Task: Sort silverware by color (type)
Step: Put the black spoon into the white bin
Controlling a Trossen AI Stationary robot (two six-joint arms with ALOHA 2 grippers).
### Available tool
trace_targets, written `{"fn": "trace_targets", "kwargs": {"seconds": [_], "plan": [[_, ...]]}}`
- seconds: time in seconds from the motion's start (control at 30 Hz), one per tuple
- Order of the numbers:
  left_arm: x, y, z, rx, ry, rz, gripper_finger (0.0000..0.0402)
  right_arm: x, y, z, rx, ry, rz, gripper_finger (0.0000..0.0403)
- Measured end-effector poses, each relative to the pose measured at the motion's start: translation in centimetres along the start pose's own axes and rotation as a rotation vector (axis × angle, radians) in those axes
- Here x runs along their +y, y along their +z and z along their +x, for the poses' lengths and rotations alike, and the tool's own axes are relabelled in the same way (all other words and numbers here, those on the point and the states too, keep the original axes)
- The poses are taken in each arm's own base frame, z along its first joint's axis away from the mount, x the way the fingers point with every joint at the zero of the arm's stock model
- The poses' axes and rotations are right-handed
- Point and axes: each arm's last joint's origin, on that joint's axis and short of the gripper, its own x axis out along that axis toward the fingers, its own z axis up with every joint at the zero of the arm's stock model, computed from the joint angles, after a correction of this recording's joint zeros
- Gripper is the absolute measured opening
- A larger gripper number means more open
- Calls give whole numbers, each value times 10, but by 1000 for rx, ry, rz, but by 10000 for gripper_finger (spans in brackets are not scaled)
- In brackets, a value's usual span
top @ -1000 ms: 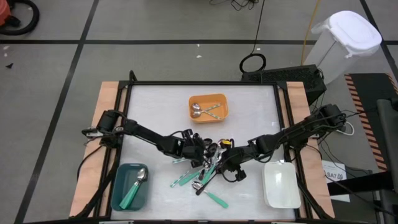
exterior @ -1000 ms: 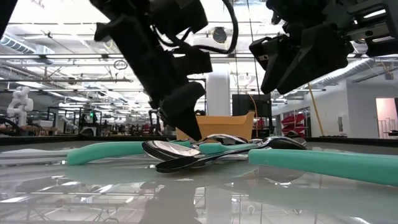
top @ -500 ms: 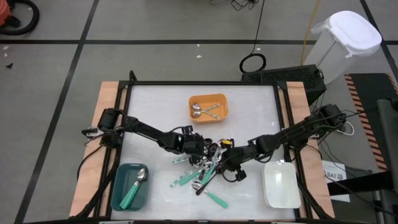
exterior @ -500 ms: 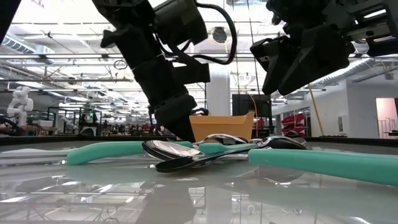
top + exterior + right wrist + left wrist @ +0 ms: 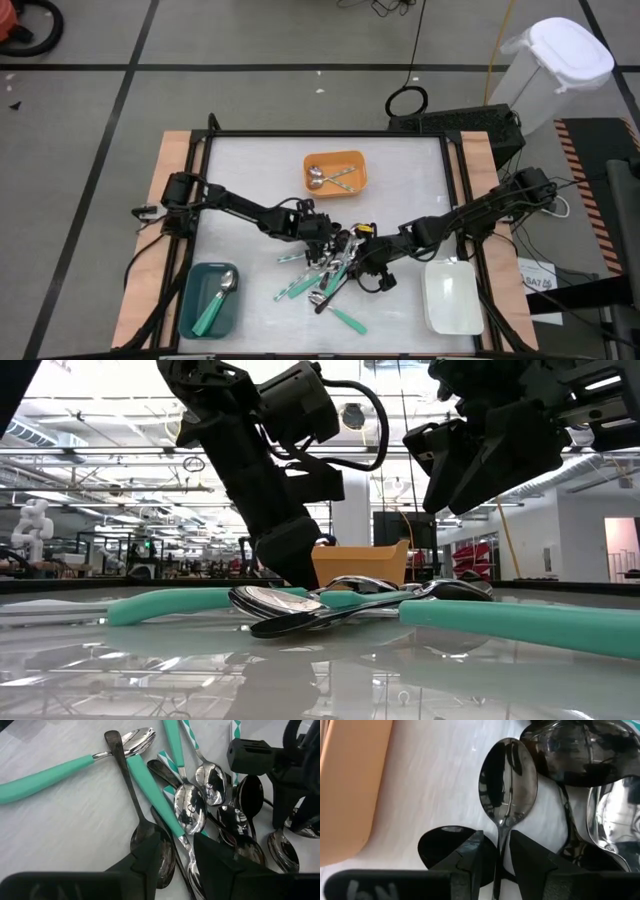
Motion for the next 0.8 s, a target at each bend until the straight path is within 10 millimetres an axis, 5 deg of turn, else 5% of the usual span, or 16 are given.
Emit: {"fn": "trace_targets", "kwargs": {"seconds": [0.2, 0.47, 0.8], "plan": [[0, 0, 0, -7, -6, -5, 90, 0, 0, 0, 4, 0, -5, 116], [-5, 3, -4, 24, -16, 21, 11, 0, 0, 0, 4, 1, -8, 116], [-16, 26, -23, 52, -10, 54, 5, 0, 0, 0, 4, 0, -7, 116]]}}
